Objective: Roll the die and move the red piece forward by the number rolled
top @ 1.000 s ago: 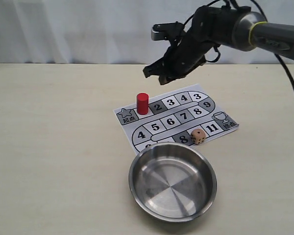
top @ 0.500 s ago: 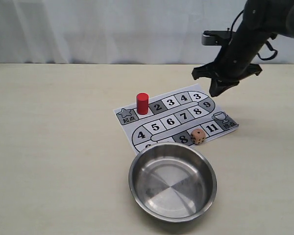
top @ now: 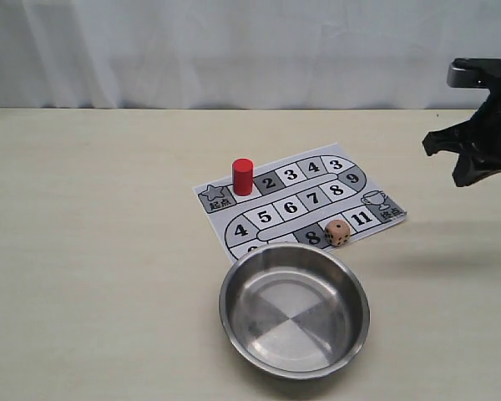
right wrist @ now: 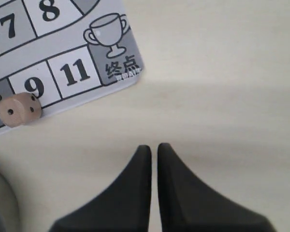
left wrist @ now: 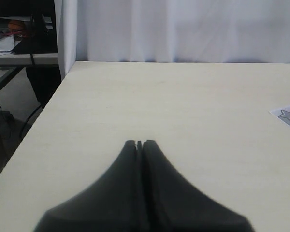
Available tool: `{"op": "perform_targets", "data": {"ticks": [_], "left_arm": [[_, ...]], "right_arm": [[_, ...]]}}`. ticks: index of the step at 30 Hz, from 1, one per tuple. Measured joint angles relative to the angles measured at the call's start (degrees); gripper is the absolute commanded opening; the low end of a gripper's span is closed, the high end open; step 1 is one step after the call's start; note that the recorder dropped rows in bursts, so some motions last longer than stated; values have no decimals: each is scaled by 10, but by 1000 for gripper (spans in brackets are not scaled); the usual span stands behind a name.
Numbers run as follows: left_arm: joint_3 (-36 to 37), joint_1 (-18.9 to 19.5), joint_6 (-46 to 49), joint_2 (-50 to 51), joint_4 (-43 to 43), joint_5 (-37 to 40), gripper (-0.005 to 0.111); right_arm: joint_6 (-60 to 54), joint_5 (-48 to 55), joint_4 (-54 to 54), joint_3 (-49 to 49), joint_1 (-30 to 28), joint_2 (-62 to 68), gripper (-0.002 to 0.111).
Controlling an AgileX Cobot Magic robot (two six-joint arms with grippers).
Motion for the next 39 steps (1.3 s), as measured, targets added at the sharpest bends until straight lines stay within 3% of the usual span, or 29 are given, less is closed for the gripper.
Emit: {"op": "perform_targets", "data": {"ticks": [17, 31, 39], "left_arm": [[0, 0, 0, 0, 0, 0, 0], [0, 0, 0, 0, 0, 0, 0], [0, 0, 0, 0, 0, 0, 0]], "right_arm": [[0, -46, -11, 147, 0, -416, 4], [4, -46, 14, 156, 0, -812, 4], [3, -33, 13, 156, 0, -934, 4]]}}
